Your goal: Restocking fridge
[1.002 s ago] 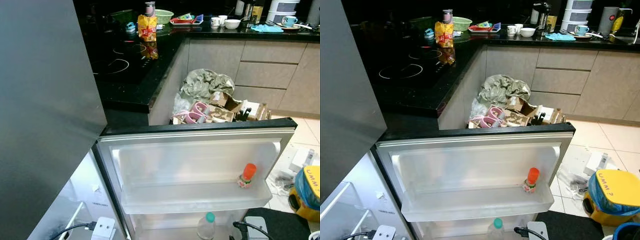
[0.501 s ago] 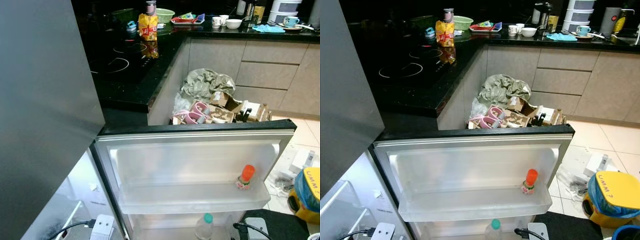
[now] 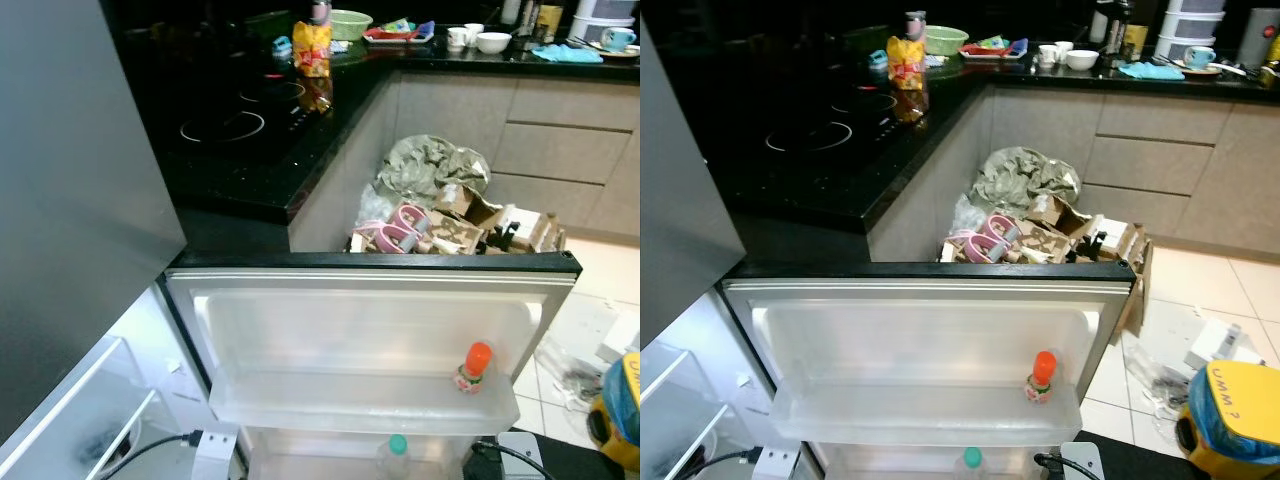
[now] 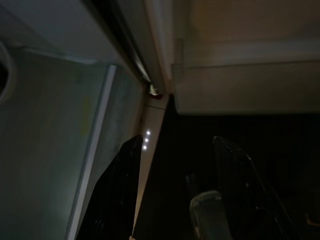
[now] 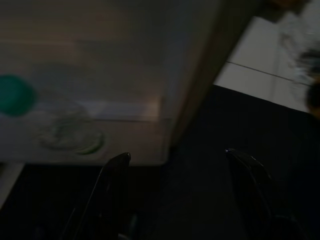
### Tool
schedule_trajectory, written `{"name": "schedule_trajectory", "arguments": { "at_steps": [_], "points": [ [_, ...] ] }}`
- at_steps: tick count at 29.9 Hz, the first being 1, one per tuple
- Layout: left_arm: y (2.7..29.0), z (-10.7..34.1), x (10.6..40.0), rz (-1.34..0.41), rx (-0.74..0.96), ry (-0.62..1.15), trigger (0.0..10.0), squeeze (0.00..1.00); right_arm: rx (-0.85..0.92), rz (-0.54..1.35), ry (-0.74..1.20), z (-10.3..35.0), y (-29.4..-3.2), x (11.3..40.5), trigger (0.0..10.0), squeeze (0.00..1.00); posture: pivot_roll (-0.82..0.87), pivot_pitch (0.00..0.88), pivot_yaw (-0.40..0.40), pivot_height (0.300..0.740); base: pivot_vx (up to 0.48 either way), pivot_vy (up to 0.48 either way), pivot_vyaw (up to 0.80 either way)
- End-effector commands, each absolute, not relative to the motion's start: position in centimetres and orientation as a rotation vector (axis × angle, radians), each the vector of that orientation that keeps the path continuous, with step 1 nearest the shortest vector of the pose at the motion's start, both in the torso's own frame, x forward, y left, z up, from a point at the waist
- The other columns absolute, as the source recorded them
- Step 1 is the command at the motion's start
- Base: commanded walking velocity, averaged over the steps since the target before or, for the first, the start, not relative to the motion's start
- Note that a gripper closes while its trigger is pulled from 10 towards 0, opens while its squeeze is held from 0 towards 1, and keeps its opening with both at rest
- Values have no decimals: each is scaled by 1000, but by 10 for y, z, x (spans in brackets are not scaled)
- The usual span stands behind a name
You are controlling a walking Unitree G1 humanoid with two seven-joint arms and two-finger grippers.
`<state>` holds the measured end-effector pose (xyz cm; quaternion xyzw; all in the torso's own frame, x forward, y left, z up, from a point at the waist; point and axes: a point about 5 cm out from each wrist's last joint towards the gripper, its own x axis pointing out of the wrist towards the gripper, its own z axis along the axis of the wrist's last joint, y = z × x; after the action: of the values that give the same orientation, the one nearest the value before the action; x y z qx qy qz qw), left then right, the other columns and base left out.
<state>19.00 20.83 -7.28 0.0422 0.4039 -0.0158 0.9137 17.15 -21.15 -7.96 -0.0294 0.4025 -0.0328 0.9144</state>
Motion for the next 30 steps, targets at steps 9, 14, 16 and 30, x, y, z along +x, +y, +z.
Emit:
{"name": "schedule_trajectory", "arguments": {
  "at_steps": [9,14,16,30],
  "points": [
    [204,-71,192,-43,74,804,10000,0,-73,-60,827,-79,-214,172,10000,0,-60,0,13,740,0,-408,0],
    [204,-70,192,-41,71,795,10000,0,-74,-55,826,-79,-213,172,10000,0,-59,0,11,740,0,-401,0],
    [205,-70,192,-37,70,793,10000,0,-72,-51,827,-79,-213,172,10000,0,-58,0,11,740,0,-386,0],
    [206,-70,190,-20,65,784,10000,0,-68,-33,819,-78,-211,175,10000,0,-56,0,11,740,0,-331,0]
  ]
}}
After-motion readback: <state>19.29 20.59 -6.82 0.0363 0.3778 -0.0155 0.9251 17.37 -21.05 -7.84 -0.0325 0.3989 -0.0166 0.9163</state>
